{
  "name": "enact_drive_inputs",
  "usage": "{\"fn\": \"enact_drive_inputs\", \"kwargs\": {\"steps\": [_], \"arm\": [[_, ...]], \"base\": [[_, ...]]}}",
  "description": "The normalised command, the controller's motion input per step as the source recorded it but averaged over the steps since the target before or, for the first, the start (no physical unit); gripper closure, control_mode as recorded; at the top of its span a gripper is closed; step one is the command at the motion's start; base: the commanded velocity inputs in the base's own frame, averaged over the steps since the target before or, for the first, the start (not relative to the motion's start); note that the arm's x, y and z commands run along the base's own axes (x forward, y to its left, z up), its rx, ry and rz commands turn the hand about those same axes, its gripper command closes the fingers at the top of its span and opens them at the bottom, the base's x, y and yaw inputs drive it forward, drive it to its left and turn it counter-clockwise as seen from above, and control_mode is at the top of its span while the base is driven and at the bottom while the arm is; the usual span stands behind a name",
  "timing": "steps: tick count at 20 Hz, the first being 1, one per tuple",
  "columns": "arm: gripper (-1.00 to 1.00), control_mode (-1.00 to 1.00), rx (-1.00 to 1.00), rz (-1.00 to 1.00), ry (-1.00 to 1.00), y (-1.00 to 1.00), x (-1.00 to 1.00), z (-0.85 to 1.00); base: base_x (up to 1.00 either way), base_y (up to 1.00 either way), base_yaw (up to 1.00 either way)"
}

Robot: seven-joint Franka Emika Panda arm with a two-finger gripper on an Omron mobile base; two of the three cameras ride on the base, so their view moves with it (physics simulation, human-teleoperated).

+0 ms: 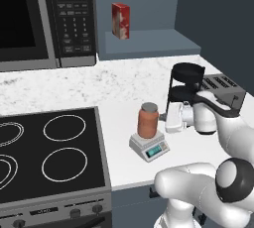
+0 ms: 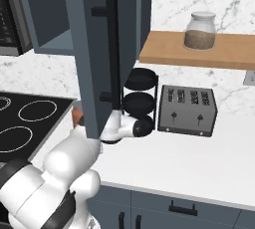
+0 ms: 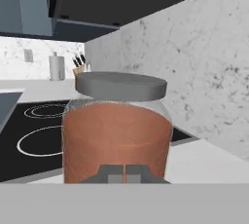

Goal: Pick the honey bottle and place it on the digital scale for weighing, and close the cabinet.

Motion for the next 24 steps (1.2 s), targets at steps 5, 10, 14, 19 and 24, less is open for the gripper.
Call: {"fn": "enact_drive_inputs", "kwargs": {"steps": [5, 10, 14, 19, 24], "arm": [[1.0, -1.0, 0.07, 0.0, 0.0, -0.07, -0.02, -0.02], [1.0, -1.0, 0.05, 0.0, 0.0, -0.16, -0.03, 0.0], [1.0, -1.0, 0.01, 0.0, -0.15, -0.02, -0.44, -0.02], [1.0, -1.0, 0.0, 0.0, -0.26, 0.21, -0.85, 0.03], [1.0, -1.0, 0.0, 0.0, -0.17, 0.24, -0.89, 0.2]], "base": [[0.0, 0.0, 0.0], [0.0, 0.0, 0.0], [0.0, 0.0, 0.0], [0.0, 0.0, 0.0], [0.0, 0.0, 0.0]]}}
